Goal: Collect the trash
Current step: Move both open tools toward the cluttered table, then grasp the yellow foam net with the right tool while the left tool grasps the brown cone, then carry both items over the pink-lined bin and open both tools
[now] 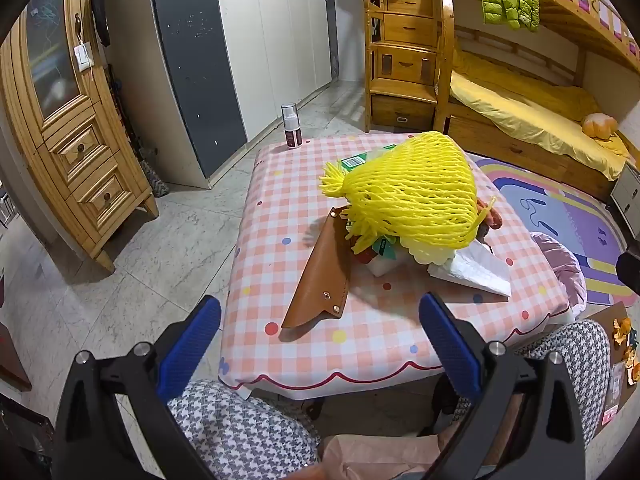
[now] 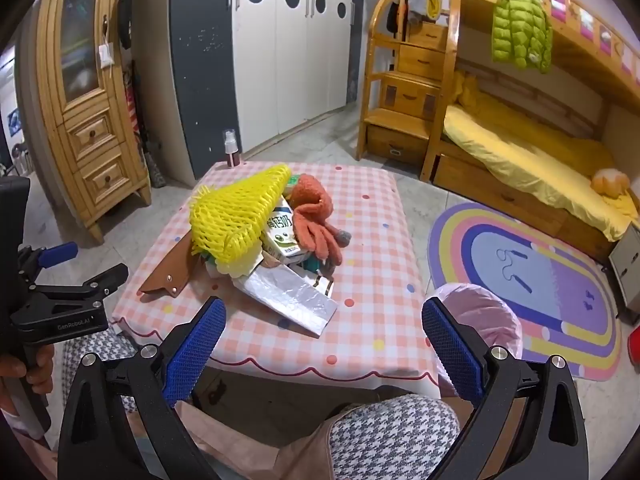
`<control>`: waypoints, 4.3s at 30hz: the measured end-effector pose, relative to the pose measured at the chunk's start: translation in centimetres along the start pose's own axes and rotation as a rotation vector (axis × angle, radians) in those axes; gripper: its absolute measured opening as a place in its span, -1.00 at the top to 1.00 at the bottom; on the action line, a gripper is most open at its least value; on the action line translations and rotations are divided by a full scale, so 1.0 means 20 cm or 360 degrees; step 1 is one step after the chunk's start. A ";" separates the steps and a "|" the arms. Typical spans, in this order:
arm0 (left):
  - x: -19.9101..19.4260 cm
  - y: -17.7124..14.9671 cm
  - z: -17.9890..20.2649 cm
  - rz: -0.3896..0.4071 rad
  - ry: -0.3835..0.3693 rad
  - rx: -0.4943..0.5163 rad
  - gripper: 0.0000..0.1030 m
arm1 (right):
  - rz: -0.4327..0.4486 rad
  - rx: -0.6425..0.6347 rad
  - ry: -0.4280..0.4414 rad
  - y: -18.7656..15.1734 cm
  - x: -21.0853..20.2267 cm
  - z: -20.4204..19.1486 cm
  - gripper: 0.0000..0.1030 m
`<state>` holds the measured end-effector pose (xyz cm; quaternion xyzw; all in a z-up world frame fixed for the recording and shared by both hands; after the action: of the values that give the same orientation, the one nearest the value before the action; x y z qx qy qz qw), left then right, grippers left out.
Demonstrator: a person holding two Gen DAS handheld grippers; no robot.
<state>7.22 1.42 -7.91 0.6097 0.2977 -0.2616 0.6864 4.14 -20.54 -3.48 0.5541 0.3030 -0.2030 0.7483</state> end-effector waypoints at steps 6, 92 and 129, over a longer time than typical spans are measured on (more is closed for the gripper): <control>0.00 0.00 0.00 0.0000 -0.0002 0.0002 -0.87 | -0.0003 -0.0004 0.0007 0.00 0.01 0.01 -0.88; 0.41 0.02 -0.16 -0.0167 0.0001 -0.0034 -0.51 | -0.0066 -0.0014 0.0448 0.36 0.71 -0.29 0.65; 0.17 0.14 0.17 0.0060 -0.0339 0.0125 0.69 | 0.0285 0.0033 -0.0212 0.21 0.08 0.41 0.77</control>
<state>11.91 -1.55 -8.20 0.6103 0.2011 -0.3234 0.6946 9.89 -26.98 0.03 0.5719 0.1996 -0.1748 0.7762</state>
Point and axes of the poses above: each gripper's, at about its wrist camera, not at the fingertips, and x roughly the way its jaws point, z to its right, y to its top, the point moved 9 cm from there along x, roughly the way its jaws point, and after that the axes turned 14 degrees about -x, right-handed, at the moved point
